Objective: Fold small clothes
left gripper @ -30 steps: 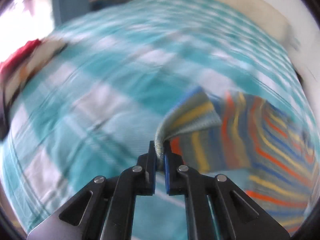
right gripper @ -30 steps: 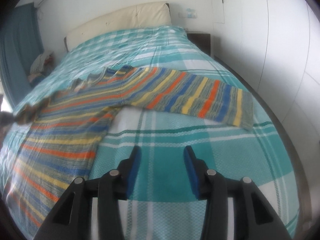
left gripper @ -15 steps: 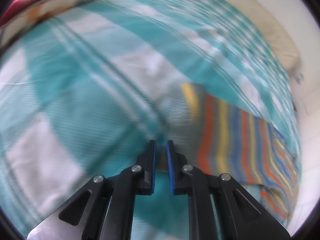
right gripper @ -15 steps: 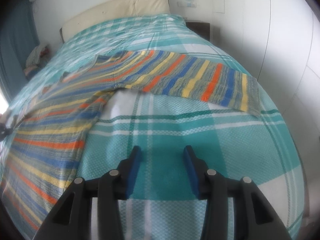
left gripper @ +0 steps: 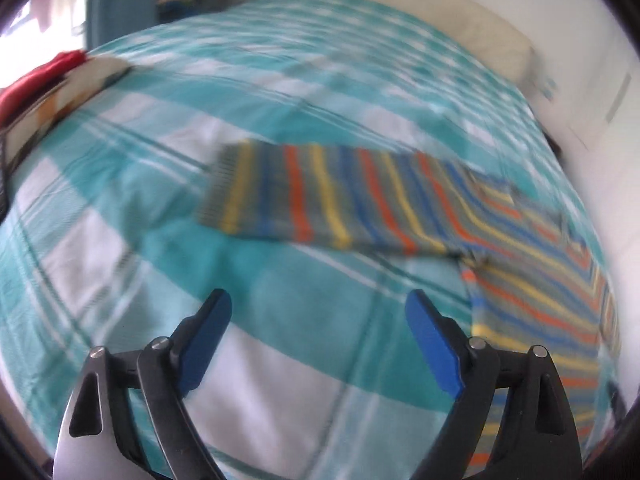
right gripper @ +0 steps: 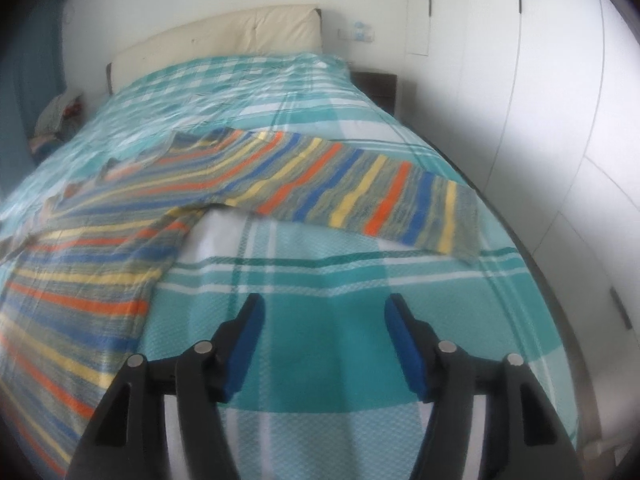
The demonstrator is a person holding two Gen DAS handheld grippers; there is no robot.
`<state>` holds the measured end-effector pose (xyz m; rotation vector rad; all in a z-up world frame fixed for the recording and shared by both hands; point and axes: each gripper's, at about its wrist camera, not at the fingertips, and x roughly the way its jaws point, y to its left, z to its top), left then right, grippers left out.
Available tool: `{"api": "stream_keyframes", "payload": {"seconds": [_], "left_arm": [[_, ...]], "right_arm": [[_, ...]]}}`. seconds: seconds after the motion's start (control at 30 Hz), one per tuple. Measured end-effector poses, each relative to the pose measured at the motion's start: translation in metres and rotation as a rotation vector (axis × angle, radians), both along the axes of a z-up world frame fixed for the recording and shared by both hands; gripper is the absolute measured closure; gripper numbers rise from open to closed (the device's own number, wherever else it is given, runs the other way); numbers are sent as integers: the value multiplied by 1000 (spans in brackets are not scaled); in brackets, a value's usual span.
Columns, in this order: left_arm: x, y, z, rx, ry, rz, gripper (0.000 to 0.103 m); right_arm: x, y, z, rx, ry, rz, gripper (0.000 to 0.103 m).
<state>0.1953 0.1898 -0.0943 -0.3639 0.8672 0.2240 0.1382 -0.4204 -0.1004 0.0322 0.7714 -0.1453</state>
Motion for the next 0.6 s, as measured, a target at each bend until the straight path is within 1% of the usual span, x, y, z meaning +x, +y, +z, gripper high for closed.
{"api": "stream_keyframes", "payload": {"seconds": [0.07, 0.13, 0.17, 0.2, 0.23, 0.3, 0.37, 0.47, 0.6], "left_arm": [[5, -15, -15, 61, 26, -39, 13], [11, -19, -31, 103, 82, -36, 13], [14, -19, -36, 103, 105, -22, 13], [16, -17, -38, 88, 106, -14, 11], [17, -17, -38, 80, 103, -15, 6], [23, -16, -40, 74, 116, -35, 2], [26, -19, -43, 101, 133, -42, 1], [27, -23, -44, 136, 152, -52, 1], [27, -19, -48, 116, 150, -61, 0]], "right_arm": [[2, -3, -8, 11, 30, -12, 40], [3, -6, -11, 21, 33, -13, 38], [3, -7, -12, 24, 32, -13, 35], [3, -7, -14, 28, 32, -12, 32], [4, -8, -16, 32, 35, -10, 31], [7, -8, -20, 37, 42, -3, 26], [7, -7, -22, 35, 46, 1, 23], [7, -7, -22, 40, 44, 5, 21], [8, -6, -24, 45, 43, 8, 20]]}}
